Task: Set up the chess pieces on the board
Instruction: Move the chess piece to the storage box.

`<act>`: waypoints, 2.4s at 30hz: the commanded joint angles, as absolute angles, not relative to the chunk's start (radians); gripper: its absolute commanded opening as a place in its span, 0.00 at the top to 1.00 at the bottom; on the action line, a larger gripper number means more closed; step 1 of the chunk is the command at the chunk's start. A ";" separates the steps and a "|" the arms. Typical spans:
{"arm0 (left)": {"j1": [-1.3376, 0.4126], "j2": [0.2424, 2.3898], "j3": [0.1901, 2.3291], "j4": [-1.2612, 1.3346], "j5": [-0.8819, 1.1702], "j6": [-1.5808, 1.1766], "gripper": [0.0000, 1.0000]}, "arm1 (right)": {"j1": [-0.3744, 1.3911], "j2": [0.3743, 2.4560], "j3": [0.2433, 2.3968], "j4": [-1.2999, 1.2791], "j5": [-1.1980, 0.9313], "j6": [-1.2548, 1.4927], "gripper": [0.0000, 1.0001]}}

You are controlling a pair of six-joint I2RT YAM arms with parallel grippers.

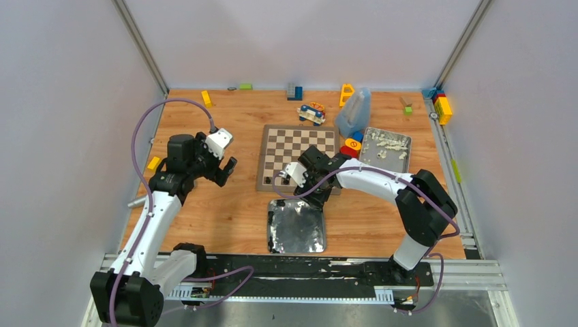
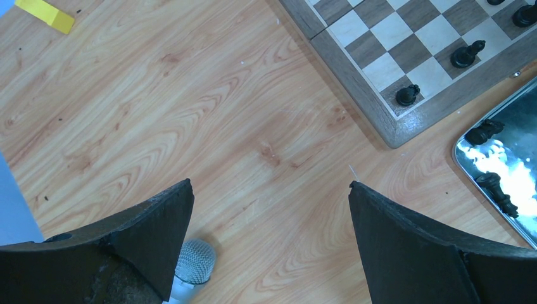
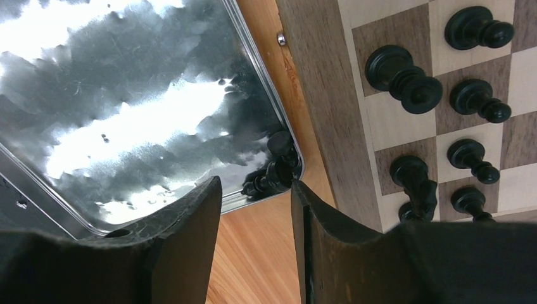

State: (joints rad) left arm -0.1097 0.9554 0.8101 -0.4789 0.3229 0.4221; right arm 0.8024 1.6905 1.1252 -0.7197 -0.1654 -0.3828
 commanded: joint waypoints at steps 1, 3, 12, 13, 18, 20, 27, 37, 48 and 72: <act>-0.103 0.935 0.803 -0.450 0.339 0.434 0.00 | 0.801 1.687 1.113 -0.693 -0.145 -0.368 0.55; -0.103 0.936 0.802 -0.450 0.341 0.432 0.00 | 0.802 1.690 1.110 -0.696 -0.147 -0.367 0.56; -0.102 0.936 0.802 -0.450 0.341 0.433 0.00 | 0.803 1.704 1.103 -0.706 -0.168 -0.368 0.60; -0.102 0.936 0.802 -0.450 0.341 0.433 0.00 | 0.804 1.706 1.102 -0.707 -0.171 -0.368 0.60; -0.102 0.936 0.802 -0.451 0.342 0.433 0.00 | 0.805 1.721 1.096 -0.707 -0.174 -0.368 0.63; -0.103 0.936 0.803 -0.451 0.341 0.433 0.00 | 0.807 1.724 1.095 -0.707 -0.176 -0.369 0.63; -0.104 0.934 0.801 -0.453 0.340 0.434 0.00 | 0.813 1.735 1.095 -0.710 -0.185 -0.371 0.65; -0.103 0.940 0.803 -0.451 0.341 0.440 0.00 | 0.828 1.749 1.073 -0.715 -0.187 -0.377 0.63; -0.103 0.945 0.801 -0.450 0.340 0.446 0.00 | 0.838 1.756 1.066 -0.706 -0.234 -0.403 0.67; -0.103 0.932 0.789 -0.445 0.337 0.455 0.00 | 0.924 1.727 1.091 -0.671 -0.195 -0.443 0.42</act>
